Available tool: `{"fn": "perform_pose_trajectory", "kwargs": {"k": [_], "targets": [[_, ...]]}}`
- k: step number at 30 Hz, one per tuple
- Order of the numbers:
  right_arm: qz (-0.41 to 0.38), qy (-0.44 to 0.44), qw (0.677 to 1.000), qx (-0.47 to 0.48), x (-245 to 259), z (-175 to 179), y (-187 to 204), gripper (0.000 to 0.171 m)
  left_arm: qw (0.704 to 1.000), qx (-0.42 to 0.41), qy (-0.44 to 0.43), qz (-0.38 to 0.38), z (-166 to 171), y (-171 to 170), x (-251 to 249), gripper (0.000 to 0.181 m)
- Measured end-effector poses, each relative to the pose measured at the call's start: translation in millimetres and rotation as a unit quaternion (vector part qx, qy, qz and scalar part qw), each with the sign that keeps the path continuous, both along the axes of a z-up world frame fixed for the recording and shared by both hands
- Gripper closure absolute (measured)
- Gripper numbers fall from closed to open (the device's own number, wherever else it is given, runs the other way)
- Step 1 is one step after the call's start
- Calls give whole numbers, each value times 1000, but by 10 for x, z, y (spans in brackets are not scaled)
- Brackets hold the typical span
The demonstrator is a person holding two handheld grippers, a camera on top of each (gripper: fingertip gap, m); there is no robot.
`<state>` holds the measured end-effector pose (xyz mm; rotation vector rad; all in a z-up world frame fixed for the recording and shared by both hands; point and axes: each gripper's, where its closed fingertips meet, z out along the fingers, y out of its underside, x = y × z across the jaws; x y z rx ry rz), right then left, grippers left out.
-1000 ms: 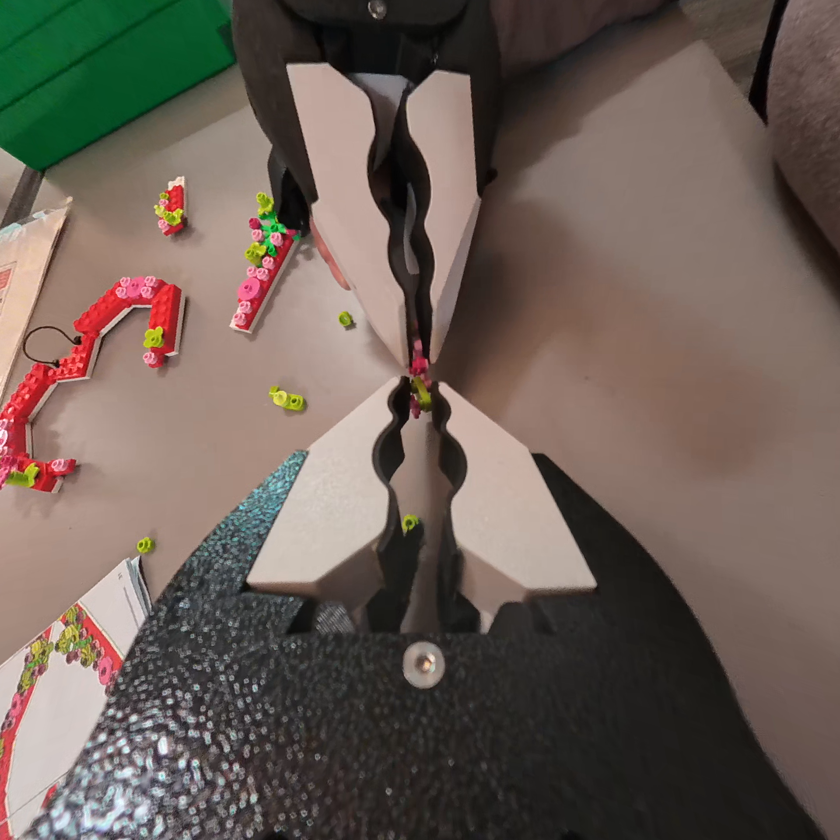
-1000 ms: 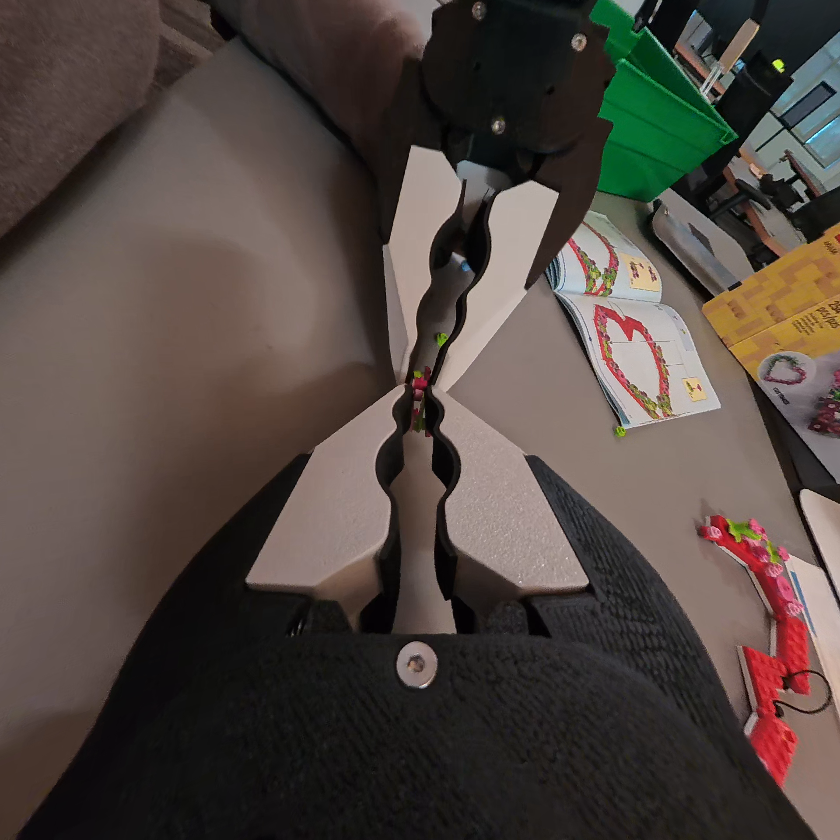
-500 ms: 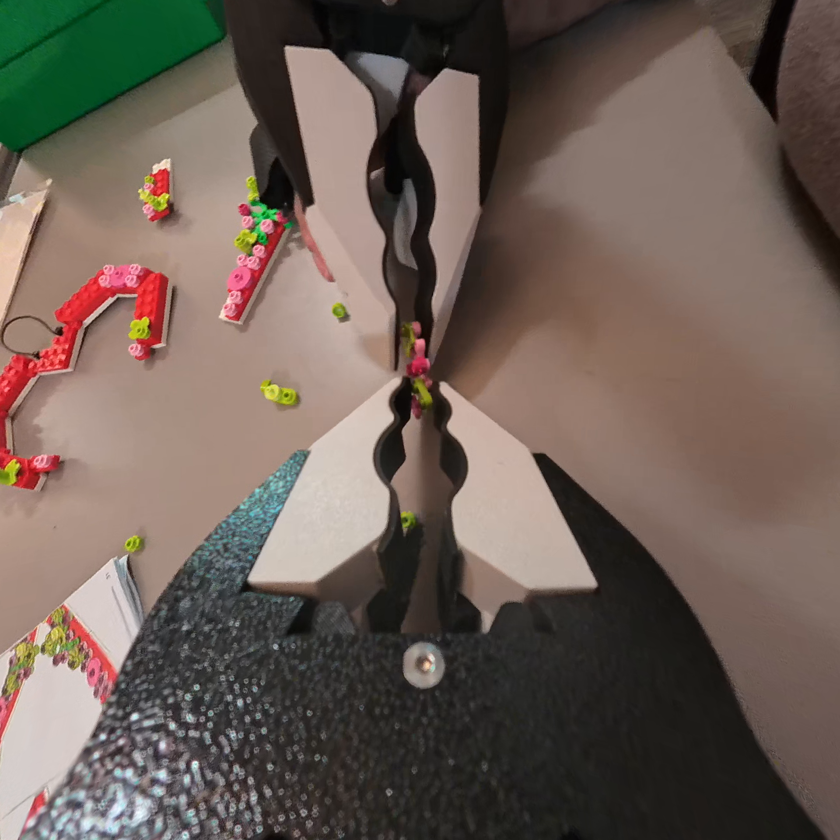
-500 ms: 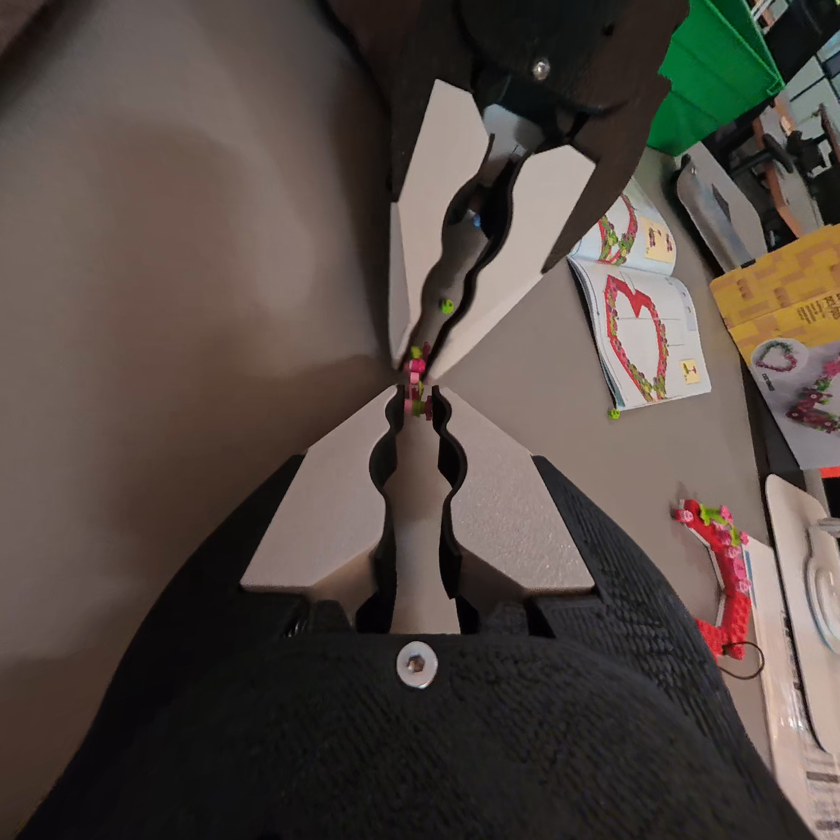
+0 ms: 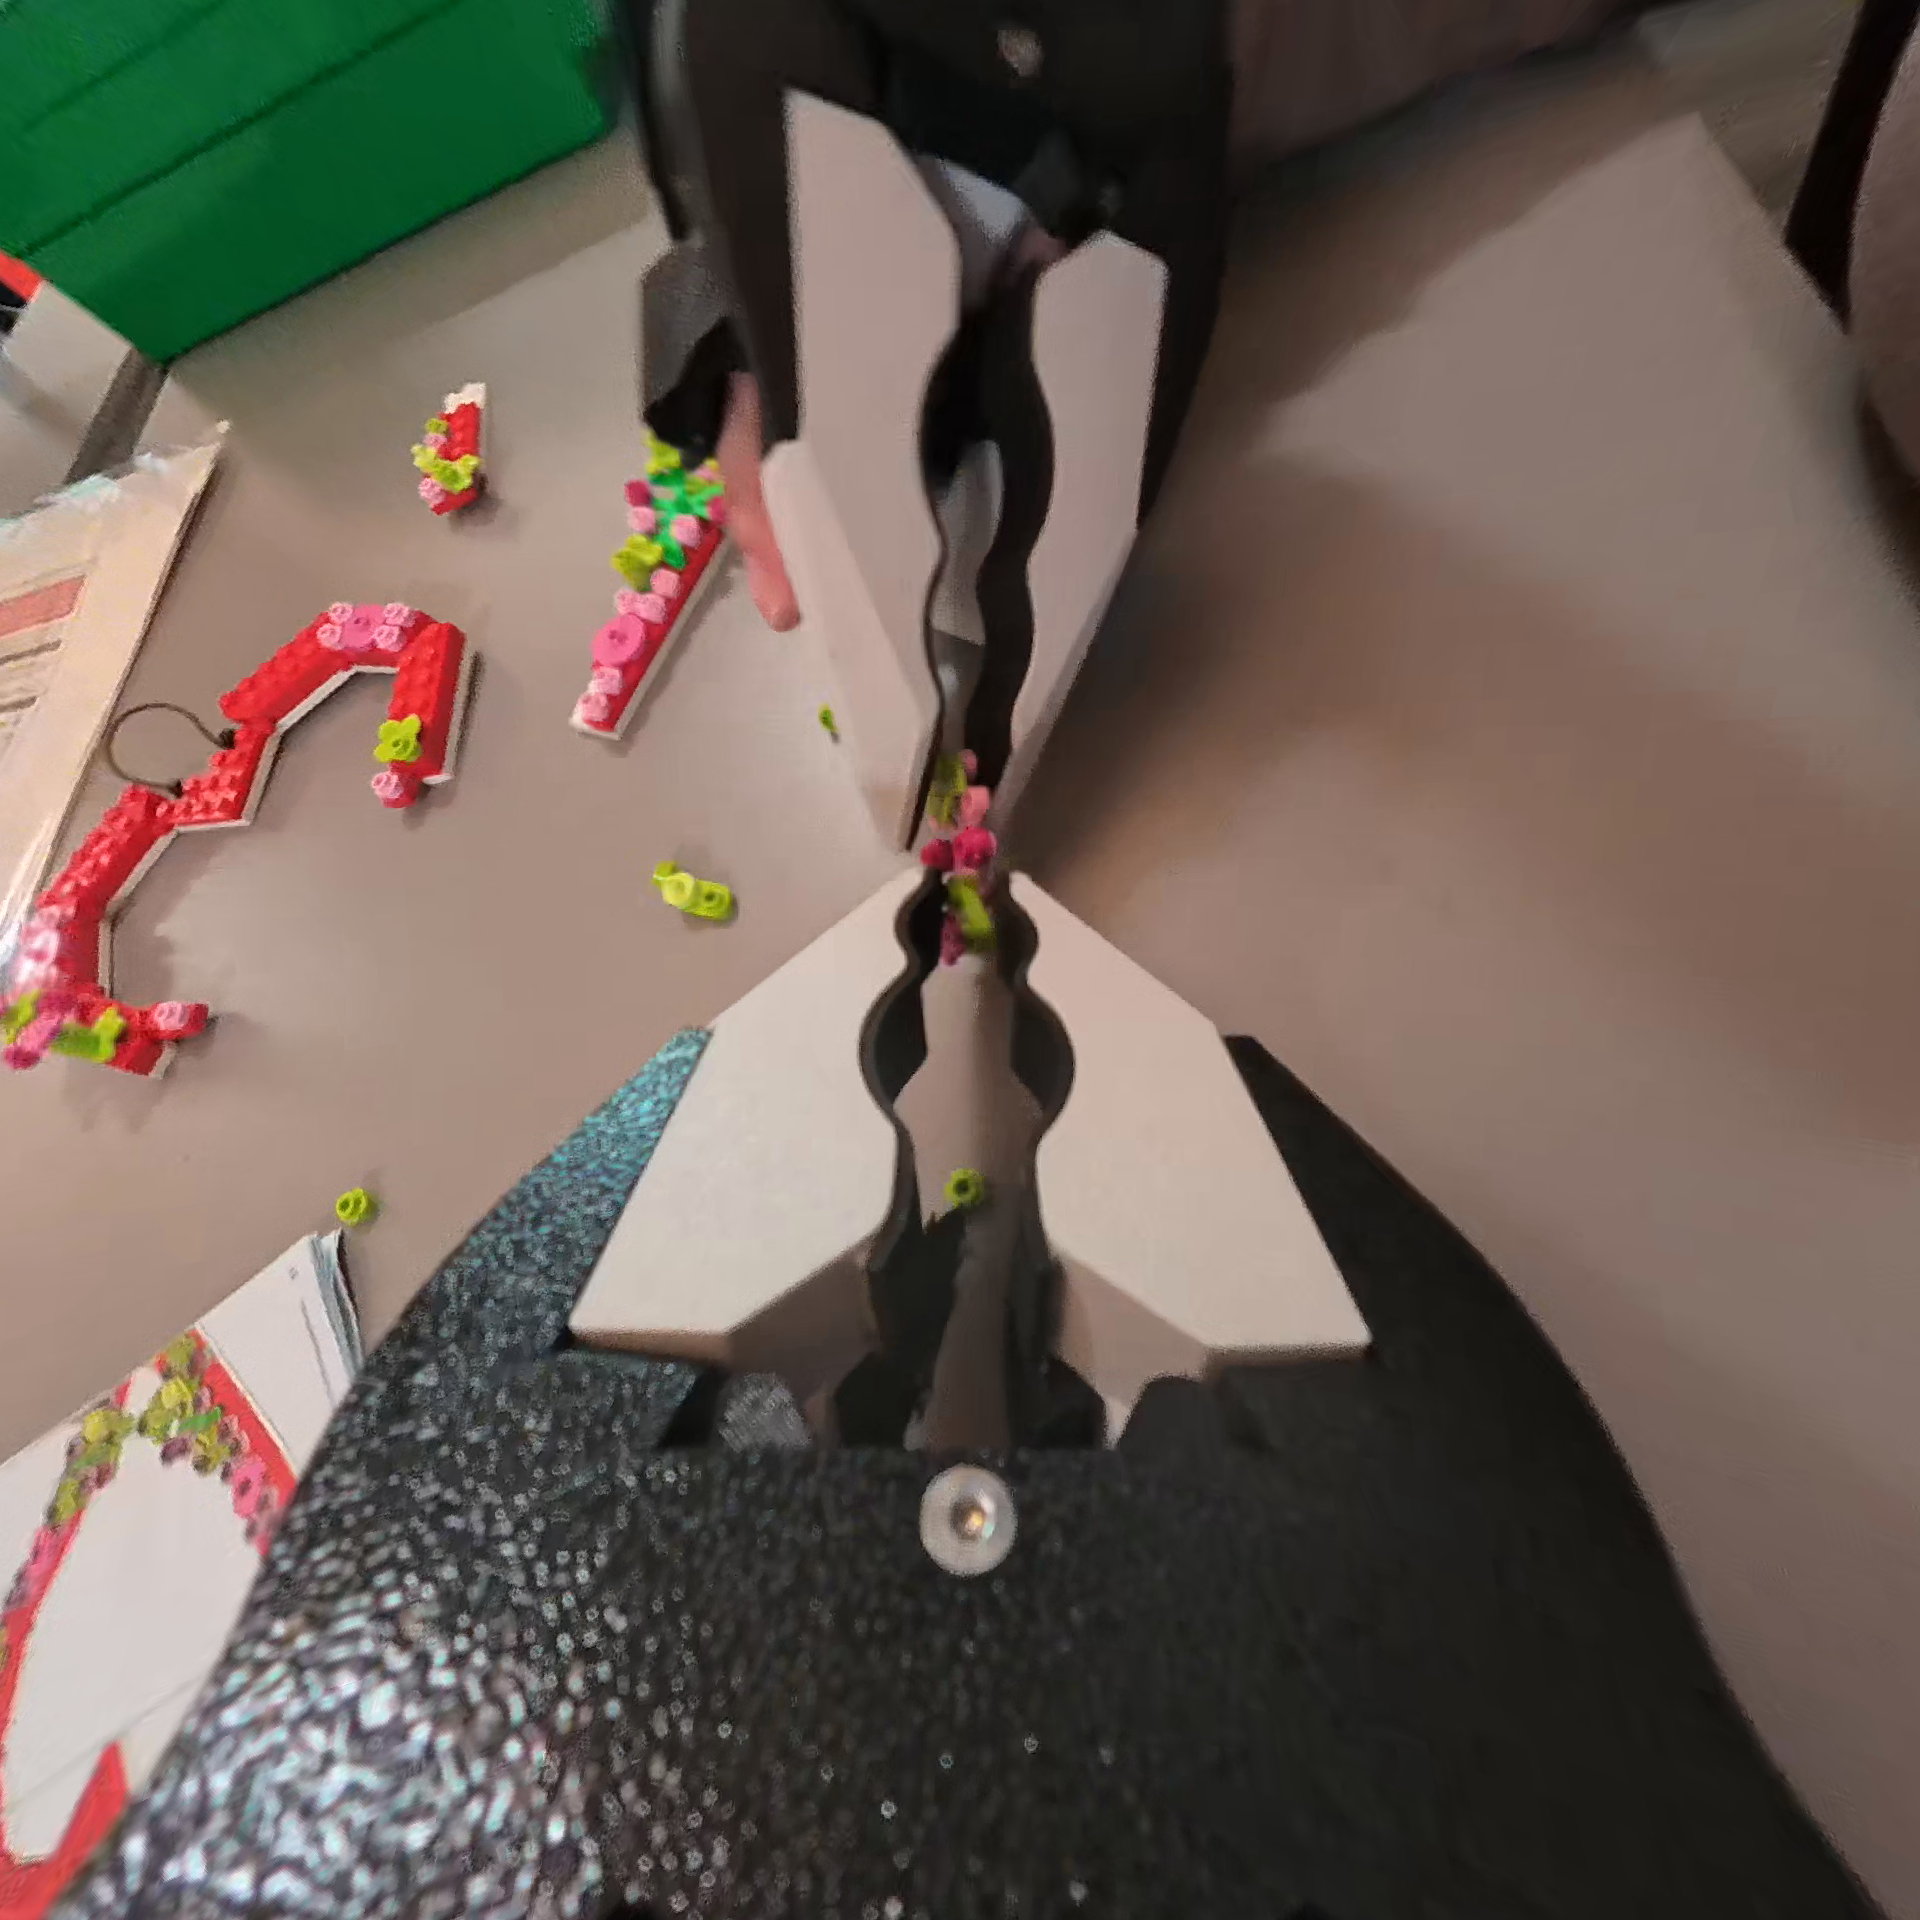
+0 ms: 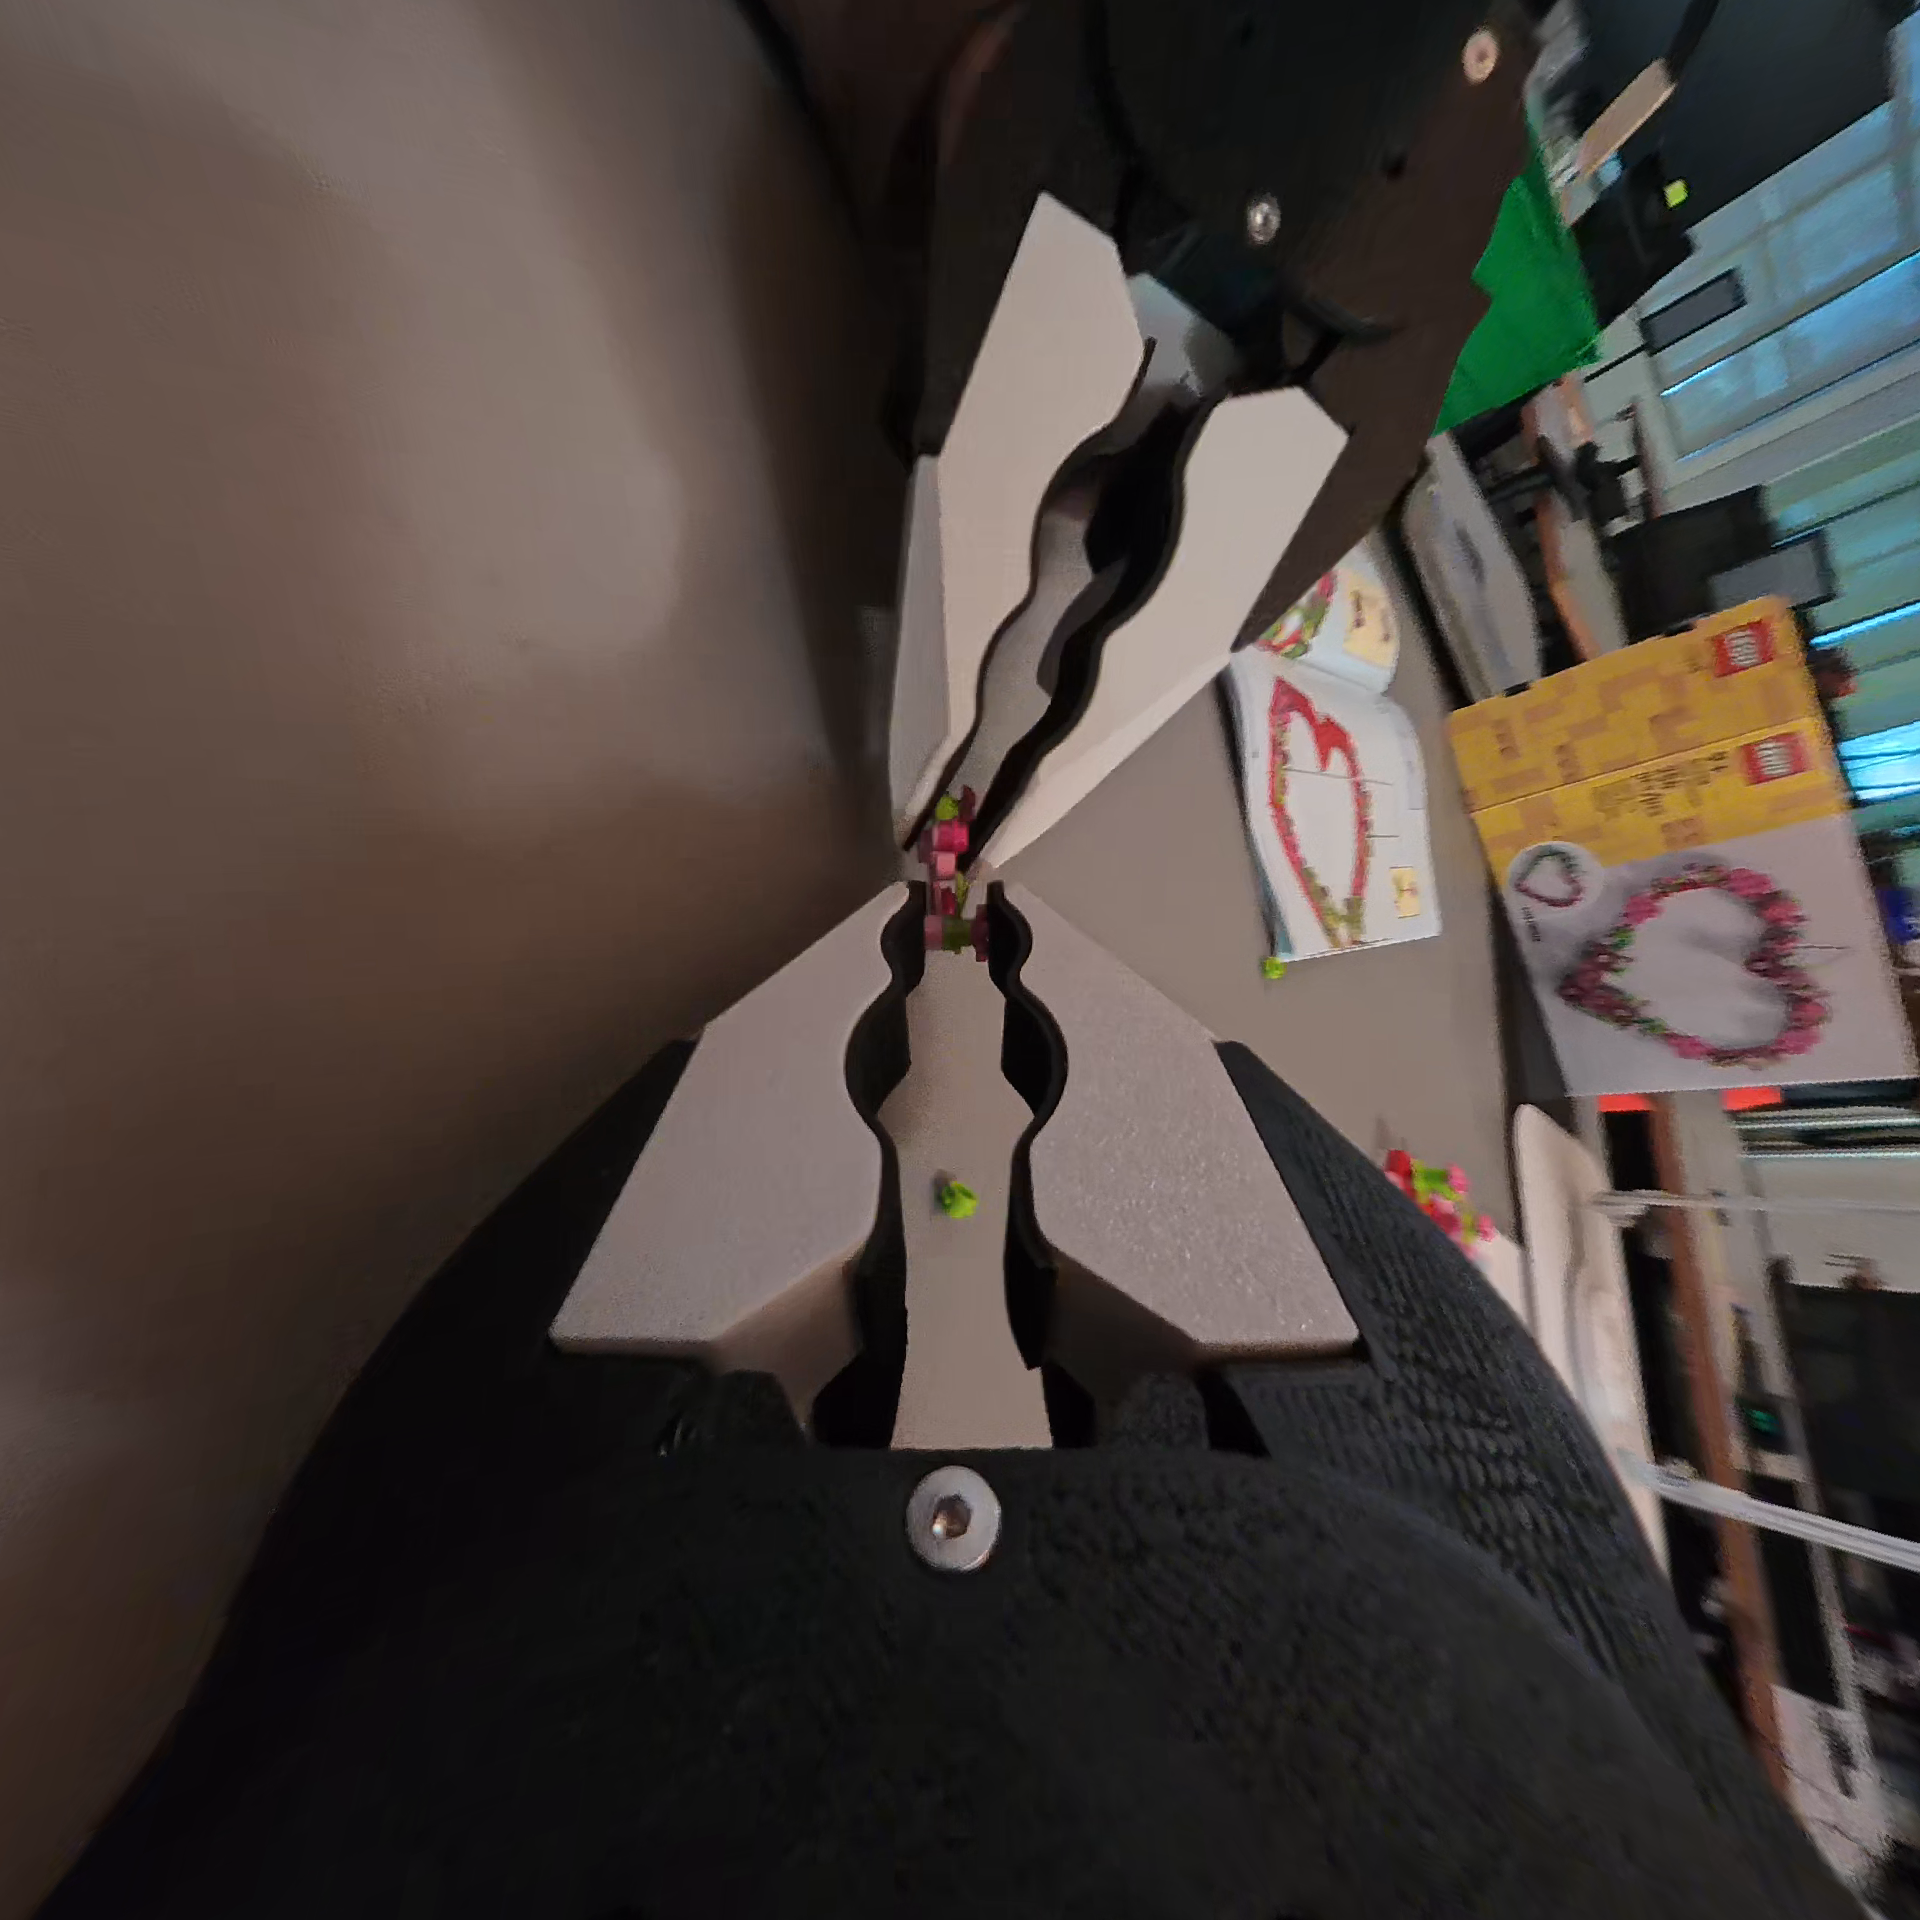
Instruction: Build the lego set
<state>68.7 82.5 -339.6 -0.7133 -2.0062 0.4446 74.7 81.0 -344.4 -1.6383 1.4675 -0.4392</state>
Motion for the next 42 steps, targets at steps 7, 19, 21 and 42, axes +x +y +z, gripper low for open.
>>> {"fn": "perform_pose_trajectory", "kwargs": {"k": [7, 19, 21, 42], "targets": [[-10, 76, 989, 124, -40, 157, 128, 161, 991, -78, -103, 27, 254, 83, -124, 154], [0, 112, 980, 165, -54, 259, 90, 162, 982, -116, -146, 25, 300, 81, -119, 172], [2, 114, 981, 158, -54, 264, 78, 161, 979, -134, -154, 21, 303, 67, -119, 173], [-90, 73, 980, 159, -141, 233, 262, 161, 967, -170, -174, 76, 292, 217, -226, 174]]}}
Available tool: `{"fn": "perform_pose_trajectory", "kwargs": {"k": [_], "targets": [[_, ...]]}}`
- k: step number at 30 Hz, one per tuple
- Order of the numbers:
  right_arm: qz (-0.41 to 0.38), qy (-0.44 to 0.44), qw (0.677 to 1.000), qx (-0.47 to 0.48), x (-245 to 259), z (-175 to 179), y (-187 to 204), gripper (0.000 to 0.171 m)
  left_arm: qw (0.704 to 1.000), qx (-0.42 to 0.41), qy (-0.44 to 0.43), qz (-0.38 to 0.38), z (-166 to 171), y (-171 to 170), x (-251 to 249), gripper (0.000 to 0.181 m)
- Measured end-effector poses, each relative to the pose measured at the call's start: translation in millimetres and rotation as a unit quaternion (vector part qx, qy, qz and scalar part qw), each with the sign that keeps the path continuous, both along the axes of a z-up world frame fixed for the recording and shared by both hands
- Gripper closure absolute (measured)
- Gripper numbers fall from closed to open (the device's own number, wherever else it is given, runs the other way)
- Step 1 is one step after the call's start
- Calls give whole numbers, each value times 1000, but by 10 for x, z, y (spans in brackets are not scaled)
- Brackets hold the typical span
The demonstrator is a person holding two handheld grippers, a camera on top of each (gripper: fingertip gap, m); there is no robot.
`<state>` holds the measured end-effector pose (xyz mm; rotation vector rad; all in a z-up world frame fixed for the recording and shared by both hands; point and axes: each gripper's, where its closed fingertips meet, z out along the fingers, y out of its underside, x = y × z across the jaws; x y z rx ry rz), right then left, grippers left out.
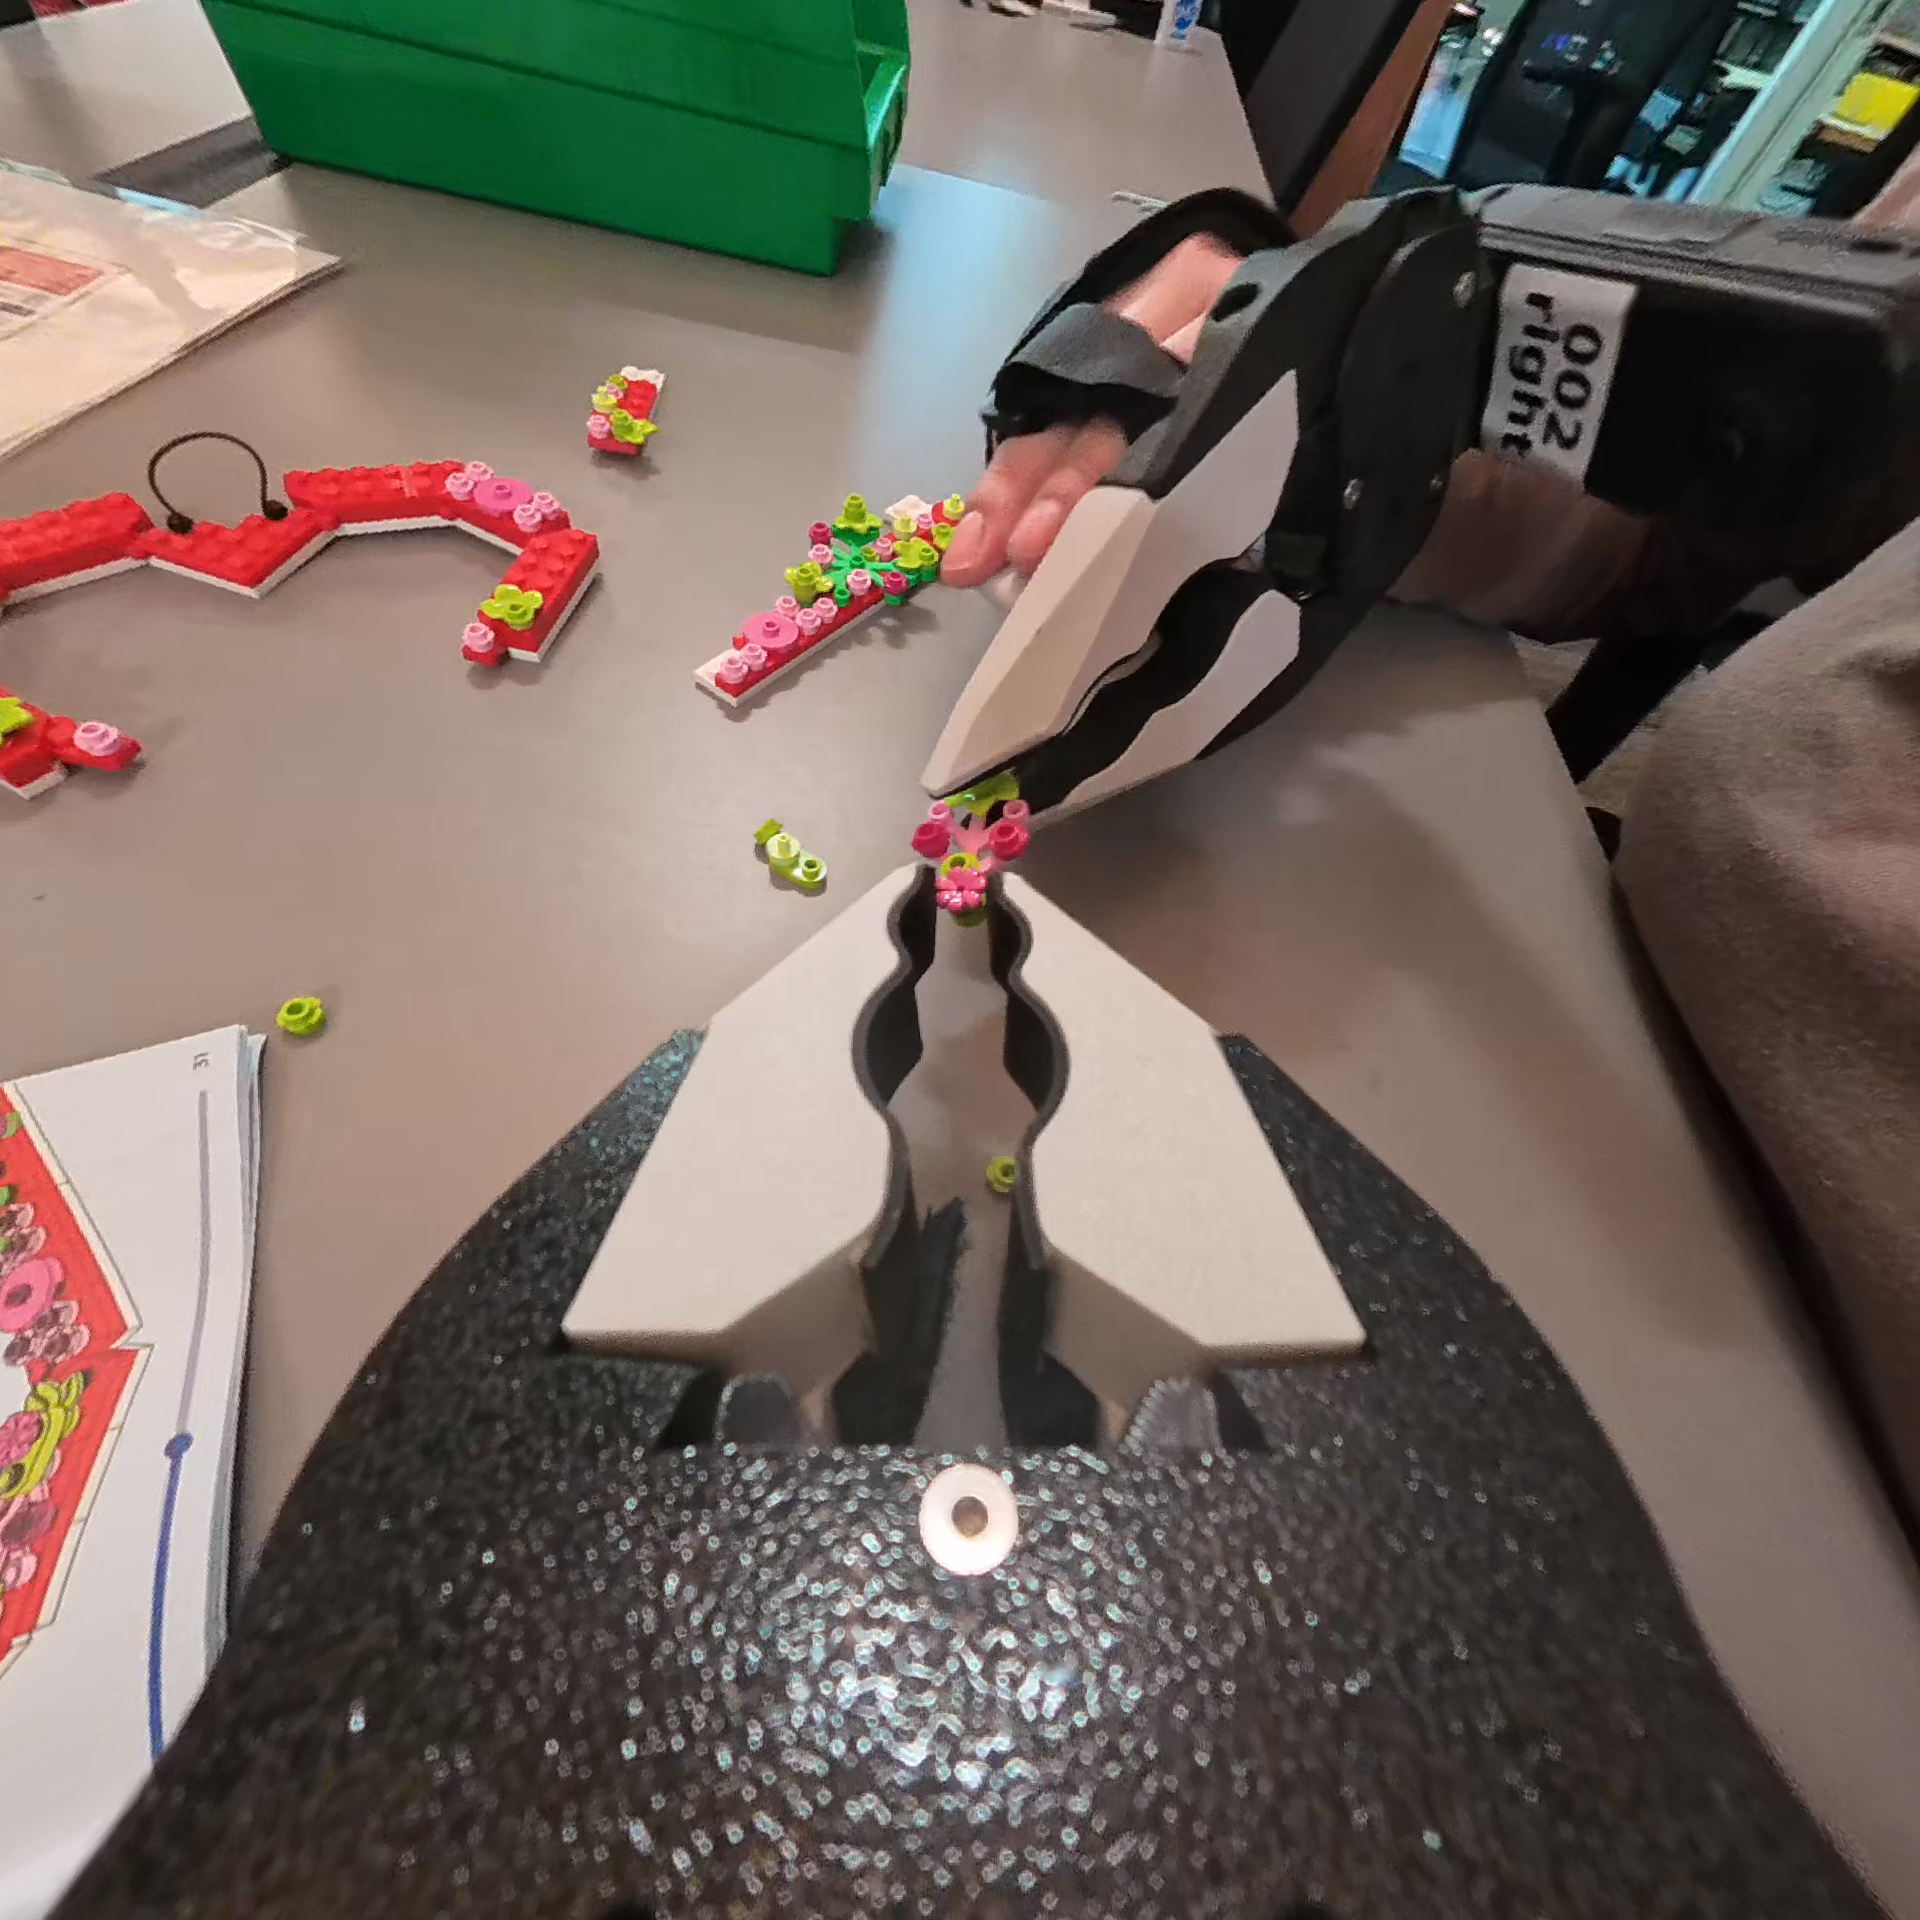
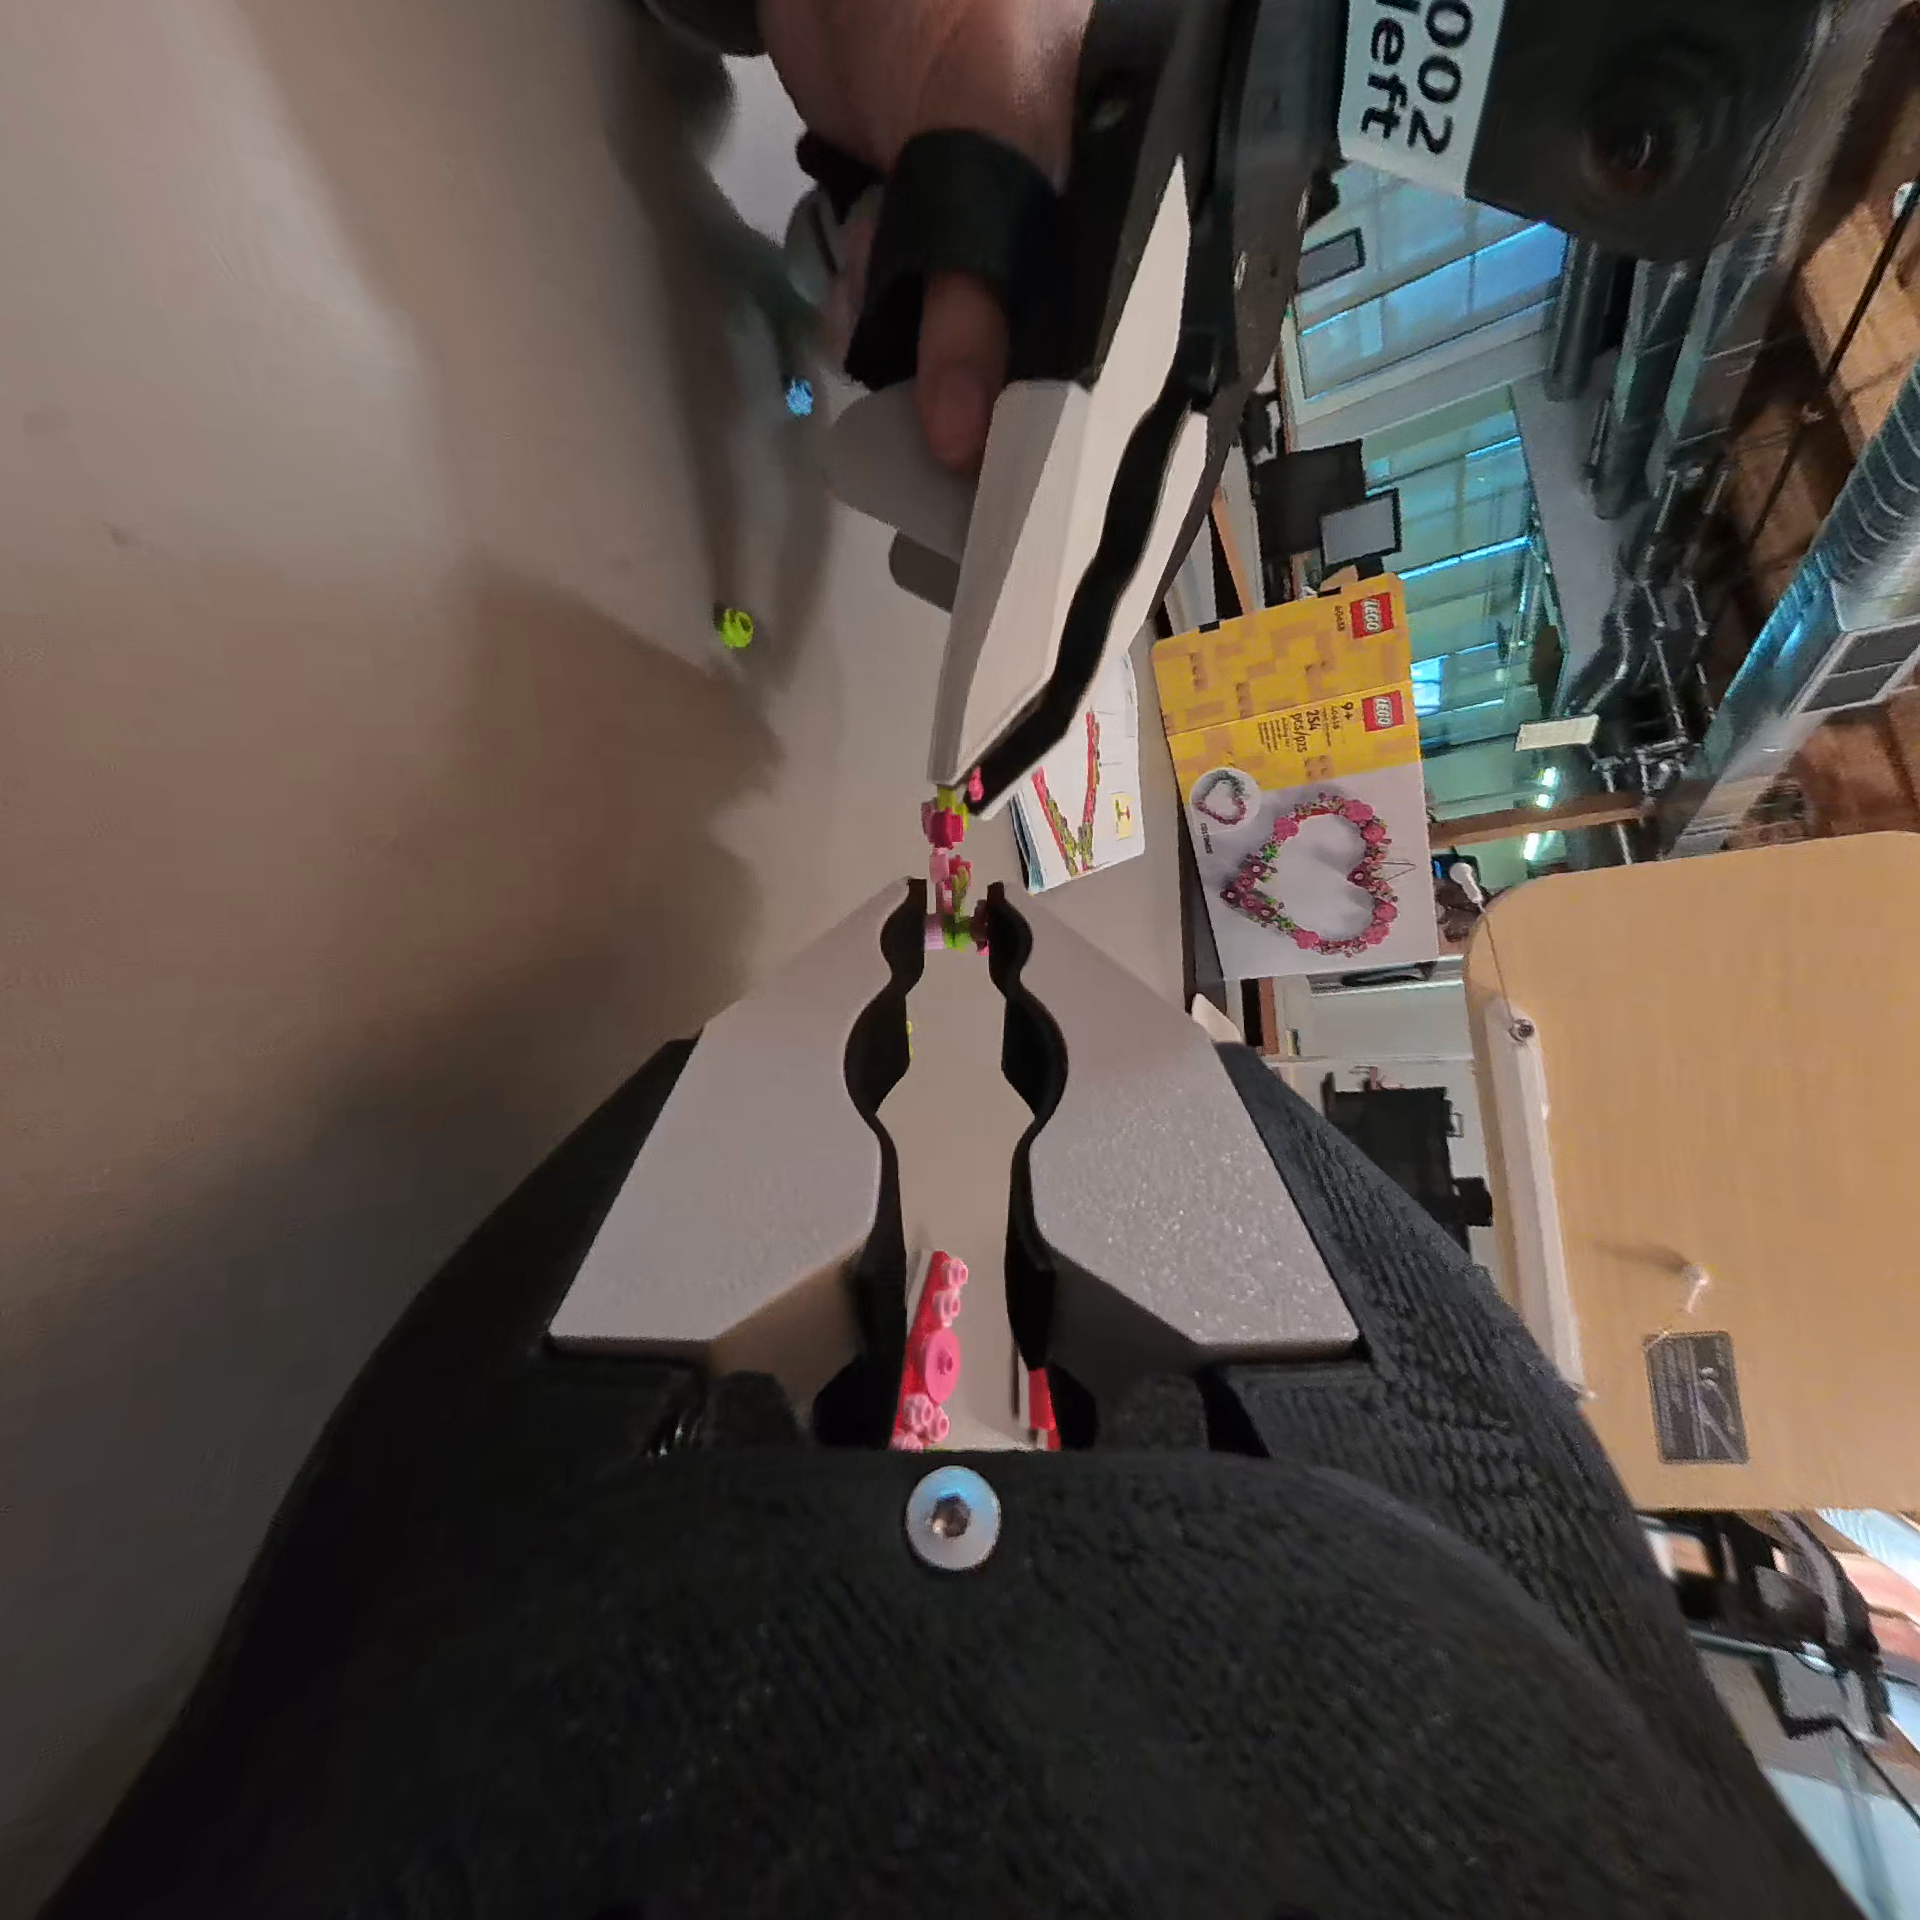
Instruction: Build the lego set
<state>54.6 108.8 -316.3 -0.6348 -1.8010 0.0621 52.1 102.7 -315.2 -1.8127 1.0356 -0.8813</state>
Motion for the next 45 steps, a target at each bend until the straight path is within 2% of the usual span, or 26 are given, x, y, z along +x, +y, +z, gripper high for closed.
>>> {"fn": "perform_pose_trajectory", "kwargs": {"k": [8, 16, 20, 26, 33, 45], "targets": [[72, 46, 992, -90, 18, 173, -226, 161, 994, -25, -65, -89, 195, -243, 37, 174], [126, 71, 980, -134, 28, 288, -417, 162, 976, -61, -138, -158, 320, -428, 60, 174], [121, 66, 984, -113, 26, 251, -395, 161, 978, -55, -130, -152, 286, -407, 62, 174], [74, 62, 995, -17, 3, 201, -238, 162, 992, 28, -72, -102, 232, -263, 36, 174], [47, 55, 997, 38, 1, 152, -133, 162, 993, 100, -15, -67, 173, -160, 24, 174], [30, 52, 995, 81, -6, 126, -67, 162, 991, 123, 5, -45, 135, -92, 11, 174]]}}
